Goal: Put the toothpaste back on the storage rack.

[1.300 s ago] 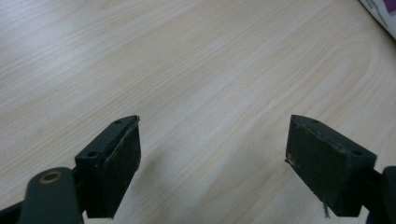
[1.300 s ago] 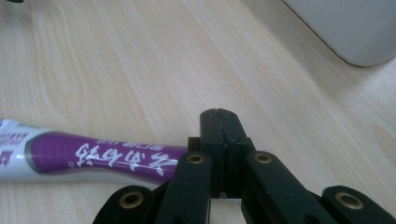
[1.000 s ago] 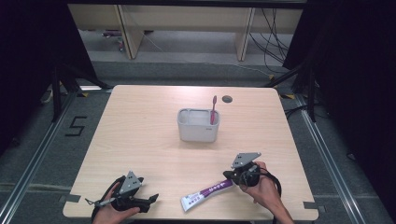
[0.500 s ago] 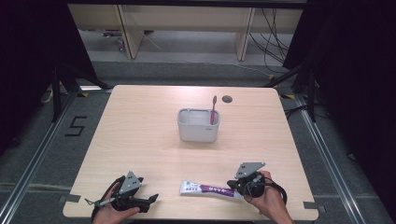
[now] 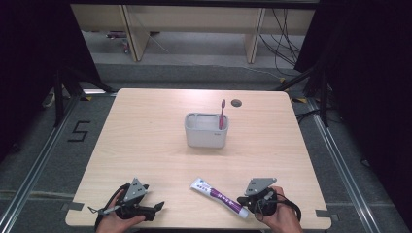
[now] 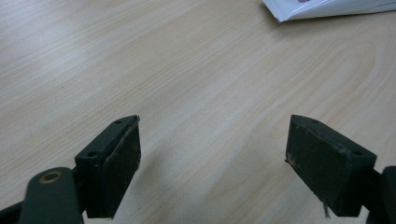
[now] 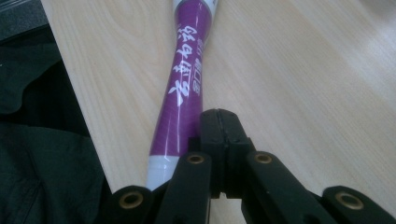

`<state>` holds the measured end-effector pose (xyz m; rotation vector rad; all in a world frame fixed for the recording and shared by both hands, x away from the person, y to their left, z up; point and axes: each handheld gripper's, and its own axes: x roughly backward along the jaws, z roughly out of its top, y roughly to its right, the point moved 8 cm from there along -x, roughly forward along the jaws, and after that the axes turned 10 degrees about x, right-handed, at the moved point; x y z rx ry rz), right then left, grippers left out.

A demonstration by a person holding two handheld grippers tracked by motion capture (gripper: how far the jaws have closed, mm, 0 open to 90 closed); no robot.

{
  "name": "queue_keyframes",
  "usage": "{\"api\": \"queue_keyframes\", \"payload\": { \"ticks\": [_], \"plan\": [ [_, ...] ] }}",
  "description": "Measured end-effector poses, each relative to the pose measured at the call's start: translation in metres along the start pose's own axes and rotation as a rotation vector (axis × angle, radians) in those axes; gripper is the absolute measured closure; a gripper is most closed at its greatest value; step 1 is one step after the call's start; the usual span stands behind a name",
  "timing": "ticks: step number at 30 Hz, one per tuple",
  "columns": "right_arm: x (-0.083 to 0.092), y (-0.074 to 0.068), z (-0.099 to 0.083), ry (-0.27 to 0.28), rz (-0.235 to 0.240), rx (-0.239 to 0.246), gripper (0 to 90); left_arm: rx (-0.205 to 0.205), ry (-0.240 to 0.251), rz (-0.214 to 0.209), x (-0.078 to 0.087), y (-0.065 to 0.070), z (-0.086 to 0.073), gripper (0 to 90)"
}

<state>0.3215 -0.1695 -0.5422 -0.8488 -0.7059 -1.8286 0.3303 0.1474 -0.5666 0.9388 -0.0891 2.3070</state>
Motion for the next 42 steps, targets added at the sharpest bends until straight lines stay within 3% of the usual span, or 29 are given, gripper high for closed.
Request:
{"api": "queue_keyframes", "payload": {
  "ticks": [4,9,15,19,21,23,27,28,30,42],
  "plan": [
    [0.005,0.001,0.001,0.004,-0.023,-0.023,89.7,0.005,0.002,0.0,-0.001,0.001,-0.001,17.5],
    [0.012,0.013,0.014,0.034,-0.059,-0.029,77.6,-0.004,-0.009,0.002,-0.001,0.0,-0.001,17.5],
    [0.011,0.009,0.027,-0.006,-0.015,-0.029,64.7,0.0,-0.011,-0.001,-0.001,-0.001,-0.001,17.5],
    [0.005,0.005,0.036,-0.023,0.001,-0.035,60.1,0.007,-0.006,0.003,-0.002,-0.001,-0.001,17.5],
    [0.001,0.002,0.041,-0.026,0.029,-0.015,58.4,0.005,-0.003,0.007,-0.001,-0.001,-0.001,17.5],
    [0.0,-0.001,0.044,-0.046,0.044,-0.028,58.3,0.008,-0.001,0.003,-0.001,-0.001,-0.001,17.5],
    [-0.011,-0.002,0.049,-0.077,0.065,0.011,55.8,0.004,-0.002,0.006,-0.001,-0.001,-0.001,17.5],
    [-0.012,-0.005,0.049,-0.107,0.07,-0.019,55.7,0.003,-0.004,0.003,-0.001,-0.001,0.0,17.5],
    [-0.019,-0.002,0.049,-0.115,0.071,0.004,55.6,0.002,-0.006,0.007,-0.001,-0.001,-0.001,17.5],
    [-0.037,-0.003,0.052,-0.184,0.094,0.032,56.4,0.009,0.003,-0.003,-0.001,0.001,-0.001,17.5]
  ]
}}
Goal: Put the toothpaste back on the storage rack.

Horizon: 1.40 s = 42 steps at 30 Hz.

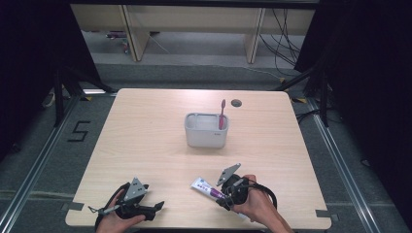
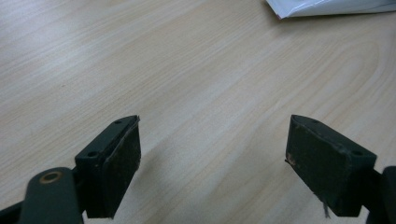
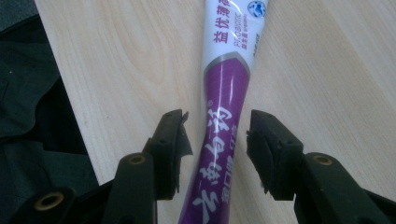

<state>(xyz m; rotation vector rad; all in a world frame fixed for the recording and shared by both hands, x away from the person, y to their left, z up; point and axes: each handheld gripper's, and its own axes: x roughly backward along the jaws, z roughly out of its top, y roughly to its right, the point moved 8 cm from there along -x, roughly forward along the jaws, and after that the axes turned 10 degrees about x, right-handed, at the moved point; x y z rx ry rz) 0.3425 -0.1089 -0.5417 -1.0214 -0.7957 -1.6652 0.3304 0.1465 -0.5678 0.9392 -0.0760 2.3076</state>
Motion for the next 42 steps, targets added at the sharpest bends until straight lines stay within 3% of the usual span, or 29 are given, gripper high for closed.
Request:
{"api": "queue_keyframes", "payload": {
  "ticks": [2,7,9,12,15,21,22,23,26,28,29,31,34,35,38,42],
  "plan": [
    [-0.002,0.0,0.0,-0.01,0.005,0.001,56.9,-0.015,-0.008,0.014,0.0,-0.003,0.0,17.5],
    [-0.008,0.0,-0.001,-0.053,0.016,0.012,59.2,0.003,0.003,0.001,0.0,0.0,0.001,17.5],
    [-0.009,0.0,0.0,-0.061,0.022,0.015,60.6,-0.006,-0.013,0.001,0.0,-0.001,-0.001,17.5],
    [-0.011,-0.001,0.0,-0.084,0.026,0.018,61.5,0.004,0.009,-0.005,-0.001,0.0,0.001,17.4],
    [-0.013,-0.001,-0.001,-0.114,0.037,0.022,63.1,-0.008,-0.011,0.0,0.0,-0.001,-0.001,17.5],
    [-0.016,0.0,-0.001,-0.153,0.037,0.02,65.7,-0.003,0.006,-0.005,-0.001,0.001,0.0,17.4],
    [-0.016,-0.001,-0.001,-0.163,0.062,0.028,66.3,-0.002,0.008,-0.006,-0.001,0.001,0.001,17.4],
    [-0.016,0.0,0.0,-0.163,0.044,0.027,67.0,0.0,0.008,-0.006,0.0,0.001,0.001,17.4],
    [-0.016,0.001,0.0,-0.187,0.048,0.04,69.2,-0.012,-0.01,0.0,0.0,0.0,0.0,17.4],
    [-0.016,0.002,0.0,-0.221,0.034,0.044,71.2,-0.003,0.008,-0.006,-0.001,0.001,0.001,17.4],
    [-0.016,0.001,0.0,-0.233,0.035,0.029,71.3,-0.001,0.005,-0.004,0.0,0.001,0.001,17.4],
    [-0.016,0.0,0.002,-0.226,0.058,0.062,71.7,-0.004,0.005,-0.005,-0.001,0.001,0.0,17.4],
    [-0.017,0.0,0.003,-0.241,0.055,0.066,72.0,0.0,0.009,-0.005,0.0,0.001,0.001,17.4],
    [-0.017,0.002,0.002,-0.259,0.036,0.072,72.0,0.0,0.002,-0.003,0.0,0.0,0.001,17.4],
    [-0.016,0.001,0.002,-0.305,0.036,0.08,72.4,-0.016,-0.005,0.004,0.001,0.0,0.0,17.4],
    [-0.016,0.0,0.002,-0.304,0.021,0.104,73.7,-0.006,0.001,-0.003,0.0,0.0,0.0,17.4]
  ]
}}
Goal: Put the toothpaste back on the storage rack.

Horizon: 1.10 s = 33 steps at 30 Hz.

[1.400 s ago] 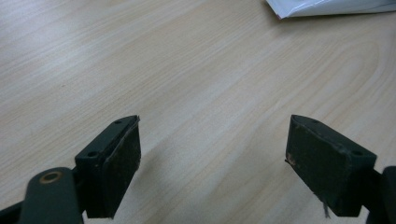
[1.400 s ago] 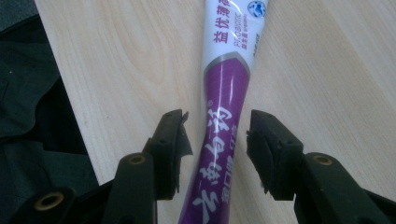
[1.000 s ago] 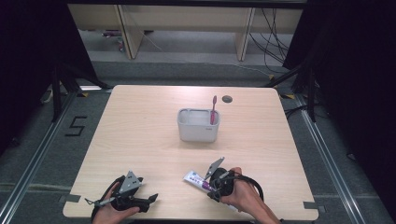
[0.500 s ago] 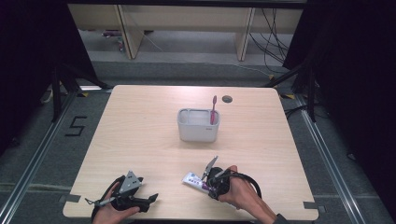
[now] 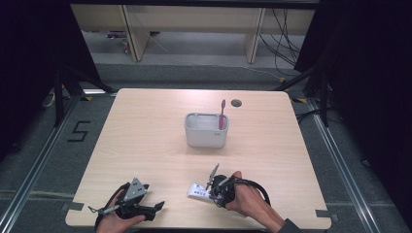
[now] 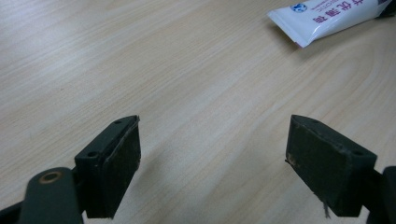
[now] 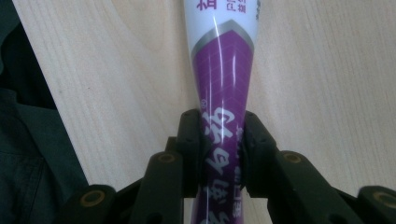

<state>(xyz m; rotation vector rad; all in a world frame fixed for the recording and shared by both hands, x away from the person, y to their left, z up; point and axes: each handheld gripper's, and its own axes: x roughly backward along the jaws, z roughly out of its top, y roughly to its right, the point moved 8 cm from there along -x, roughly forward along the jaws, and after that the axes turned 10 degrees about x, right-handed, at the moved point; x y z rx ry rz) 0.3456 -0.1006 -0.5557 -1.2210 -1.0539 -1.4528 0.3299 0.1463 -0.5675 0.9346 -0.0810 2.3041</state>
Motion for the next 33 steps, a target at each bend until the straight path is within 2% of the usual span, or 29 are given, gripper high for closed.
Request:
{"api": "queue_keyframes", "payload": {
  "ticks": [3,6,7,8,12,15,16,17,18,19,21,25,28,30,31,32,33],
  "plan": [
    [0.0,0.0,0.0,0.0,-0.003,0.013,74.2,0.002,0.002,-0.003,-0.001,0.001,0.001,17.4],
    [0.0,0.0,0.0,-0.007,-0.018,0.03,74.9,-0.016,-0.012,0.007,0.001,-0.001,0.0,17.4],
    [0.001,0.0,0.0,-0.013,-0.021,0.05,75.1,-0.008,-0.008,0.006,0.0,-0.001,0.0,17.4],
    [0.001,-0.002,0.0,-0.022,-0.029,0.034,75.2,0.005,0.001,0.001,0.0,0.0,0.001,17.4],
    [0.001,0.0,0.001,-0.017,-0.034,0.071,75.8,-0.007,-0.005,0.004,0.001,-0.001,0.0,17.4],
    [0.002,-0.002,0.0,-0.013,-0.035,0.046,76.0,-0.005,-0.006,0.001,0.001,-0.001,0.0,17.4],
    [0.001,0.001,0.0,0.006,-0.038,0.086,76.0,-0.01,-0.006,0.002,0.001,-0.001,0.0,17.4],
    [0.003,-0.001,0.0,0.002,-0.04,0.051,76.1,-0.009,-0.006,0.0,0.001,0.0,0.0,17.4],
    [0.004,-0.001,0.0,0.007,-0.043,0.045,76.1,-0.005,-0.005,0.003,0.001,-0.001,0.001,17.4],
    [0.006,0.001,0.001,0.027,-0.045,0.056,76.1,0.0,0.001,0.0,0.0,-0.001,0.001,17.4],
    [0.011,0.001,0.001,0.059,-0.048,0.022,76.1,-0.006,-0.005,0.002,0.001,-0.001,0.0,17.4],
    [0.021,0.008,0.002,0.123,-0.043,0.018,76.2,-0.004,-0.002,0.001,0.001,-0.001,0.001,17.4],
    [0.028,0.015,0.003,0.166,-0.067,0.0,76.1,-0.004,0.001,0.001,0.001,-0.001,0.001,17.4],
    [0.031,0.018,0.005,0.209,-0.056,0.005,76.2,0.0,0.001,0.001,0.0,-0.001,0.001,17.4],
    [0.034,0.019,0.004,0.216,-0.048,-0.016,76.1,-0.002,-0.002,0.002,0.001,-0.001,0.001,17.4],
    [0.034,0.022,0.005,0.235,-0.057,-0.009,76.2,-0.005,-0.002,0.006,0.001,-0.001,0.001,17.4],
    [0.036,0.023,0.005,0.243,-0.058,-0.023,76.1,-0.006,-0.001,0.004,0.001,-0.001,0.001,17.4]
  ]
}}
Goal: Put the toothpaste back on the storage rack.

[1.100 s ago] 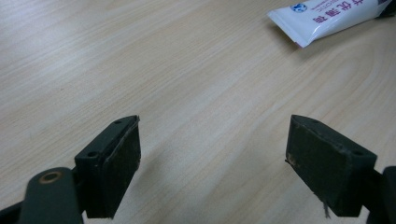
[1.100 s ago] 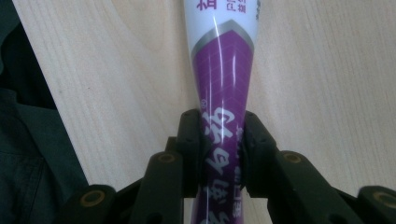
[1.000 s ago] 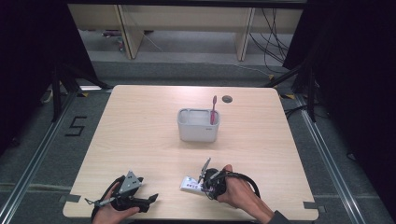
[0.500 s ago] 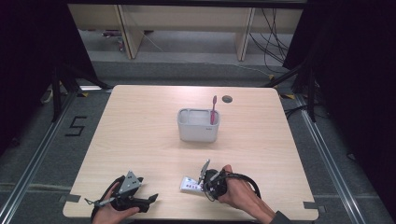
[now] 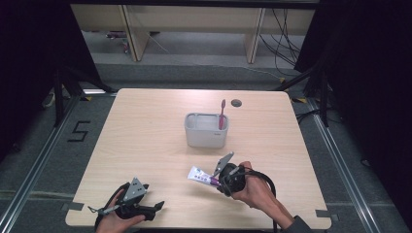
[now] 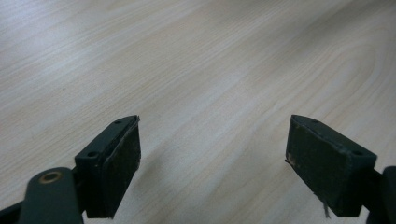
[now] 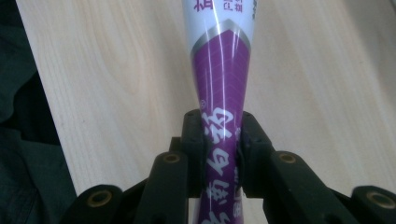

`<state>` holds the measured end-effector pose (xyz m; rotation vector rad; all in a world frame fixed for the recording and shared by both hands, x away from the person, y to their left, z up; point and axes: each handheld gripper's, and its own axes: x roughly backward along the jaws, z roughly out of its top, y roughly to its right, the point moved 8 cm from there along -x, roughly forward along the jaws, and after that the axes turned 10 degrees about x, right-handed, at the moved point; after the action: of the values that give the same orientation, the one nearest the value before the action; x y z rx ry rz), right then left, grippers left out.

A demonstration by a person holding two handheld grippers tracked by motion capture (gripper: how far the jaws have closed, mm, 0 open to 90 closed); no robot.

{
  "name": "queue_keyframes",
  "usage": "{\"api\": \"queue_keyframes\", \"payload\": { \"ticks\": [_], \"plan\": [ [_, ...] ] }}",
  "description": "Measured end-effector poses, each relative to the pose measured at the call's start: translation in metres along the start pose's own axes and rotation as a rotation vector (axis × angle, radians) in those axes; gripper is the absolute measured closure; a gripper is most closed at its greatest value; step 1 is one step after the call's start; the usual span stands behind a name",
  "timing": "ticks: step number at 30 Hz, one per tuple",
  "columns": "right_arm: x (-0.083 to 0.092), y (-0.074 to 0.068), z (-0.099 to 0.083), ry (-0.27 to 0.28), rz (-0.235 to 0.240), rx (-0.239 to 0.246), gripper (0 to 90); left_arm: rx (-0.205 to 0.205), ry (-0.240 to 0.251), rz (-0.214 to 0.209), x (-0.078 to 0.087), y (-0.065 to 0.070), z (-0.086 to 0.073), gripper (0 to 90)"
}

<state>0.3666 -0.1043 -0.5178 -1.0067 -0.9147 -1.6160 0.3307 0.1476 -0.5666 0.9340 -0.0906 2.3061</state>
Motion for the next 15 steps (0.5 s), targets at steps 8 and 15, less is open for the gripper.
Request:
{"api": "queue_keyframes", "payload": {
  "ticks": [8,15],
  "plan": [
    [0.01,0.016,0.009,0.099,-0.018,-0.037,76.2,0.004,0.001,-0.004,0.0,0.0,0.0,17.4],
    [0.022,0.03,0.023,0.237,-0.045,-0.091,76.1,-0.002,-0.002,-0.004,0.0,0.001,-0.001,17.4]
  ]
}}
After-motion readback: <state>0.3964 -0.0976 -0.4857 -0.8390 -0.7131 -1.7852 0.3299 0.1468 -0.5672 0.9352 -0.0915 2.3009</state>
